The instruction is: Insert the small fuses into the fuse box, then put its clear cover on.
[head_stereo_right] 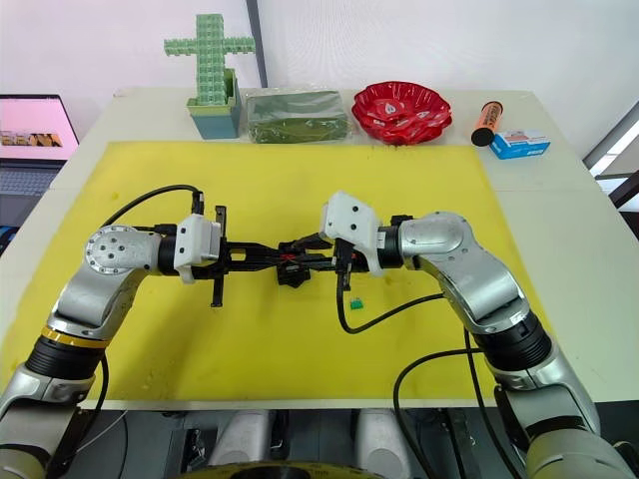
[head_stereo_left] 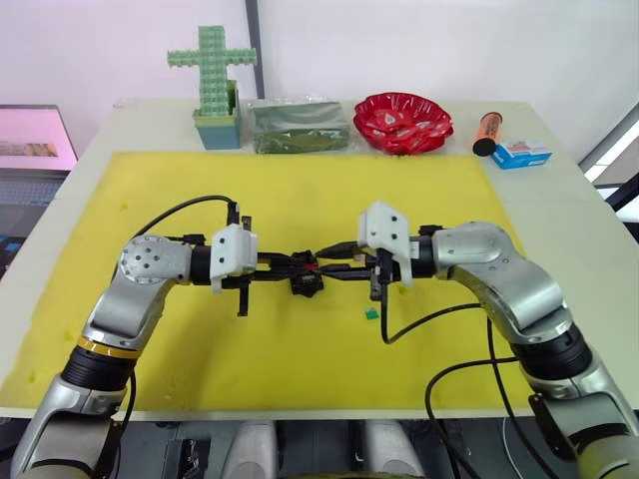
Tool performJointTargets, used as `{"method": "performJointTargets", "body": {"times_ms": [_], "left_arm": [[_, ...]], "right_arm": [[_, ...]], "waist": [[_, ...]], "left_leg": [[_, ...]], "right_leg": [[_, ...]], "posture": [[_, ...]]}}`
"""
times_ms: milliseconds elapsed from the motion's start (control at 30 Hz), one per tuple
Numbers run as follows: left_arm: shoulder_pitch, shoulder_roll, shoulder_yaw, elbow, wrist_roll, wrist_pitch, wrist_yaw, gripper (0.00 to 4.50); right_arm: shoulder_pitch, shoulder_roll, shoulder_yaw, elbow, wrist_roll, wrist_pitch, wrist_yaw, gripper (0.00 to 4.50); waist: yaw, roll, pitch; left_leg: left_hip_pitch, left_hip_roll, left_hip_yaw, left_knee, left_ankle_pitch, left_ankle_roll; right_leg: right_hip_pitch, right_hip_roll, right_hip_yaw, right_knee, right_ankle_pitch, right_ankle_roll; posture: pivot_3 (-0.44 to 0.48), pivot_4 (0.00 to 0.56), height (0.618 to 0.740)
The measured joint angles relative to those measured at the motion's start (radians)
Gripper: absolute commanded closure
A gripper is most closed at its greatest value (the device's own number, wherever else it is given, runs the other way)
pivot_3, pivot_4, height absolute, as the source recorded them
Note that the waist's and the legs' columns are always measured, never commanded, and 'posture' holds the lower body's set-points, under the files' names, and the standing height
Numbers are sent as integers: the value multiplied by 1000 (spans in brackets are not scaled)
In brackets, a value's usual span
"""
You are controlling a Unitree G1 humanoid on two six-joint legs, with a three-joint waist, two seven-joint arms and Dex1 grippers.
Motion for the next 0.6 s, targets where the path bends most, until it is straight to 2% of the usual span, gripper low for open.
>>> {"method": "performJointTargets", "body": {"times_ms": [367, 467, 600], "left_arm": [[0, 0, -3, 4, -1, 2, -1, 4500], [1, 0, -2, 3, -8, 24, 0, 3855], [31, 3, 13, -18, -22, 69, 17, 2538]], "right_arm": [[0, 1, 3, 2, -5, 0, 8, 4467], [-4, 1, 3, 2, 6, 8, 19, 4500], [-20, 0, 3, 1, 26, 36, 36, 4500]], "waist": [[0, 0, 0], [0, 0, 0], [-1, 0, 0]], "left_leg": [[0, 0, 0, 0, 0, 0], [0, 0, 0, 0, 0, 0], [0, 0, 0, 0, 0, 0]], "right_leg": [[0, 0, 0, 0, 0, 0], [0, 0, 0, 0, 0, 0], [0, 0, 0, 0, 0, 0]], "posture": [[0, 150, 740], [0, 150, 740], [0, 150, 740]]}}
